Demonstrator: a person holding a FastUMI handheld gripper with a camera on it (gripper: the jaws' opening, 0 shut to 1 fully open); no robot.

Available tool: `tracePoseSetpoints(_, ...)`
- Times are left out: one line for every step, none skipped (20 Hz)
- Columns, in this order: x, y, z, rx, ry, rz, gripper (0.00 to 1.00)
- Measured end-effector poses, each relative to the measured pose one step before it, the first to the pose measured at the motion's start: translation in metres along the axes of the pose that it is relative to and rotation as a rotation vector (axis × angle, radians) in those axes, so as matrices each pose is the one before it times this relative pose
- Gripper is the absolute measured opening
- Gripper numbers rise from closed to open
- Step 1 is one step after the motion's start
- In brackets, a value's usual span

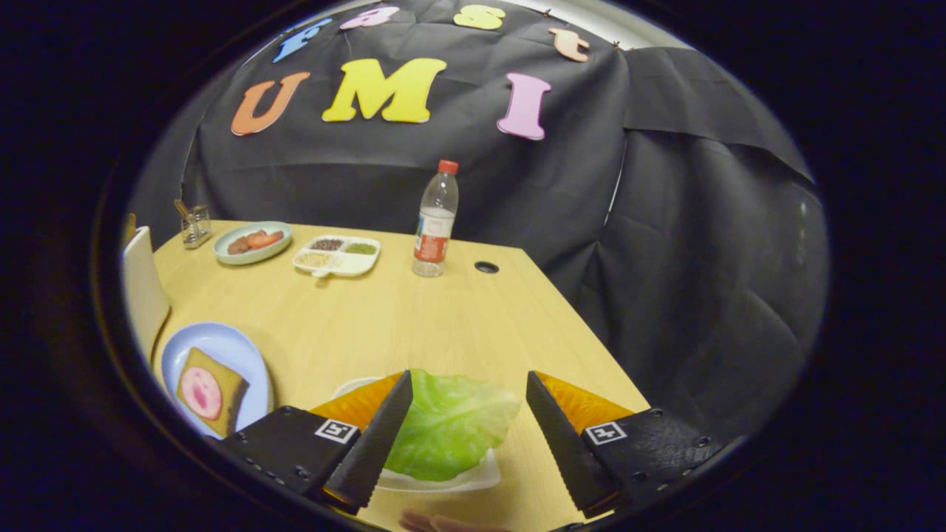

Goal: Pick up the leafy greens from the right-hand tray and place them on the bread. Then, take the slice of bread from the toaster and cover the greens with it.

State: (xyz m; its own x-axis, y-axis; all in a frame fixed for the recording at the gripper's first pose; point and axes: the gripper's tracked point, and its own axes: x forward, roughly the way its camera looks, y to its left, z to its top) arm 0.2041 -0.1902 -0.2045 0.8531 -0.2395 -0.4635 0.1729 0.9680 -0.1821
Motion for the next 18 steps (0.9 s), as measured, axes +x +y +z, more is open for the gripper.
tracePoseSetpoints(0.00562,-0.00460,-0.00638,0.00041,0.02095,-0.01386,0.96)
tracePoseSetpoints(0.00503,-0.00510,-0.00497,-0.00050,0.01822,-0.01359,0.96)
tracePoseSetpoints(0.00643,-0.00250,-0.00563,0.00345,0.01297,-0.00149,0.96)
tracePoseSetpoints(0.00573,-0.00012,-0.00548,0.00223,0.01953,-0.00098,0.95)
tracePoseSetpoints(0.00558,-0.00126,-0.00645,0.00394,0.02024,-0.00548,0.95)
tracePoseSetpoints(0.00418,0.00027,-0.00489,0.00379,0.02004,0.00269,0.96)
tracePoseSetpoints(0.00502,0.00158,-0.00524,-0.00243,0.01962,0.00205,0.96)
tracePoseSetpoints(0.00211,0.00240,-0.00196,0.00245,0.00563,0.01456,0.95)
tracePoseSetpoints(0.00073,0.00039,0.00181,0.00544,-0.00510,0.00470,0.95)
tracePoseSetpoints(0.00071,0.00025,0.00064,0.00263,0.00651,0.00100,0.95)
tracePoseSetpoints(0.00003,0.00077,0.00124,-0.00196,0.00053,0.00060,0.94)
tracePoseSetpoints(0.00009,0.00087,0.00266,-0.00485,-0.00382,0.00356,0.94)
tracePoseSetpoints(-0.00099,0.00615,0.00128,-0.00142,-0.00570,0.02866,0.91)
tracePoseSetpoints(0.00215,0.00152,-0.00005,0.00077,-0.00086,0.00842,0.82)
tracePoseSetpoints(-0.00229,0.00049,-0.00249,0.00362,0.00272,-0.00307,0.73)
tracePoseSetpoints(-0.00317,0.00164,0.00374,0.00873,-0.00698,0.00727,0.64)
tracePoseSetpoints(0.00631,0.00124,0.00235,0.01161,-0.01210,0.00646,0.55)
tracePoseSetpoints(-0.00334,0.00234,0.00247,0.00404,-0.01091,0.01195,0.46)
